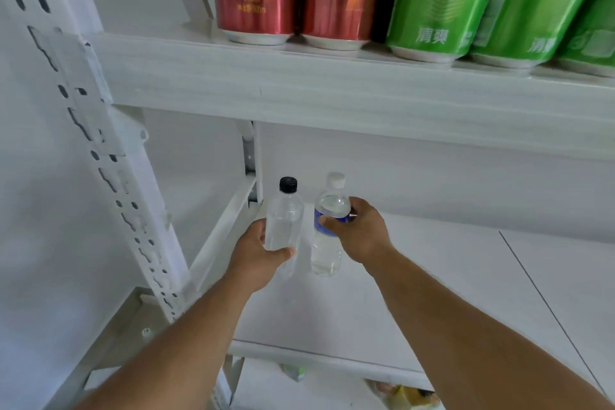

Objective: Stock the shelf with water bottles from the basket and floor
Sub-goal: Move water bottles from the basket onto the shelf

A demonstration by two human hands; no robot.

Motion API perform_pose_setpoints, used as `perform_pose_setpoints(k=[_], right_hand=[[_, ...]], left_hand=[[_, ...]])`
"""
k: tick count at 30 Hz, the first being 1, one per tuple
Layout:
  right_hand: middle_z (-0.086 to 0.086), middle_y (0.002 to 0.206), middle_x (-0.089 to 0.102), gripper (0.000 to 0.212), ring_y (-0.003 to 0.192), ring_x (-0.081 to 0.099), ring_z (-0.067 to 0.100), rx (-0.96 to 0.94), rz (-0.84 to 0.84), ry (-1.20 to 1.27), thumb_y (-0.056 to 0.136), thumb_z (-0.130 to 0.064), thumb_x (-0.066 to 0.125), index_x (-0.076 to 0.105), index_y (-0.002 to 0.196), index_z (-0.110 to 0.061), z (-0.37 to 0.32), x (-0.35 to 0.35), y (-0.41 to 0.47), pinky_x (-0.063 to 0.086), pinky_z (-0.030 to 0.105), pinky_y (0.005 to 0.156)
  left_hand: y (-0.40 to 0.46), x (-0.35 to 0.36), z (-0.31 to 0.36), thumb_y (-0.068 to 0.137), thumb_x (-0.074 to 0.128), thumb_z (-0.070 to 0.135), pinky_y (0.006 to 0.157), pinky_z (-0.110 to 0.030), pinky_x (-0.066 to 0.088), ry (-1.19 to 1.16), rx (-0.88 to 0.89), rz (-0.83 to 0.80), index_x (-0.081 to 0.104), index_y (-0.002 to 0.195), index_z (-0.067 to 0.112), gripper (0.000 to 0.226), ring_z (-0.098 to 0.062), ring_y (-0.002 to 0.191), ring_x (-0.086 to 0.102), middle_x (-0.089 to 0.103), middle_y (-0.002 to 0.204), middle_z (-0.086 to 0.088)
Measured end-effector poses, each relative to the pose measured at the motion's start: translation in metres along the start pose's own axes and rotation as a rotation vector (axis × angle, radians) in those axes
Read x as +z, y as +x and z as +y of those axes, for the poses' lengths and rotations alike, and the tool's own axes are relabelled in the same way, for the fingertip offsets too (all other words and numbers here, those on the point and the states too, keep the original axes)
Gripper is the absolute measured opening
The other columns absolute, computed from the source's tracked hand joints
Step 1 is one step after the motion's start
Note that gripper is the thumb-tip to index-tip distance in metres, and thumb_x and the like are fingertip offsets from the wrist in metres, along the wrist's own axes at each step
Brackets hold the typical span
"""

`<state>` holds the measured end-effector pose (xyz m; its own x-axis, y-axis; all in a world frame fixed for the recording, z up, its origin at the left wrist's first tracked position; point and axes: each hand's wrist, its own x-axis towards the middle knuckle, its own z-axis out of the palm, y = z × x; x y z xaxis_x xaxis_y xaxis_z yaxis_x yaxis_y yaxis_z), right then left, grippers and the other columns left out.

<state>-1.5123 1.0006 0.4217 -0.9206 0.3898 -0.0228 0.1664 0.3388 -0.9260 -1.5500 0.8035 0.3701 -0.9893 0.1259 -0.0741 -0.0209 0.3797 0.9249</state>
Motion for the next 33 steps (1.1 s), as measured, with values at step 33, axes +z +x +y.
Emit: perform_pose_setpoints(k=[33], right_hand=[[-0.012,0.093,0.064,0.038,0.084,0.06,0.01,-0.088,-0.081,-0.169,0.077,-0.032,0.076,0.063,0.112,-0.023,0.034,0.04,0.168,0.043,0.02,0.068]], left_hand=[[0.167,0.036,-0.025,0.083,0.075,0.022,0.096,-0.024,0.037,0.123,0.042,0.003,0.037,0.147,0.019,0.075,-0.02,0.131,0.047,0.051,0.14,0.002]])
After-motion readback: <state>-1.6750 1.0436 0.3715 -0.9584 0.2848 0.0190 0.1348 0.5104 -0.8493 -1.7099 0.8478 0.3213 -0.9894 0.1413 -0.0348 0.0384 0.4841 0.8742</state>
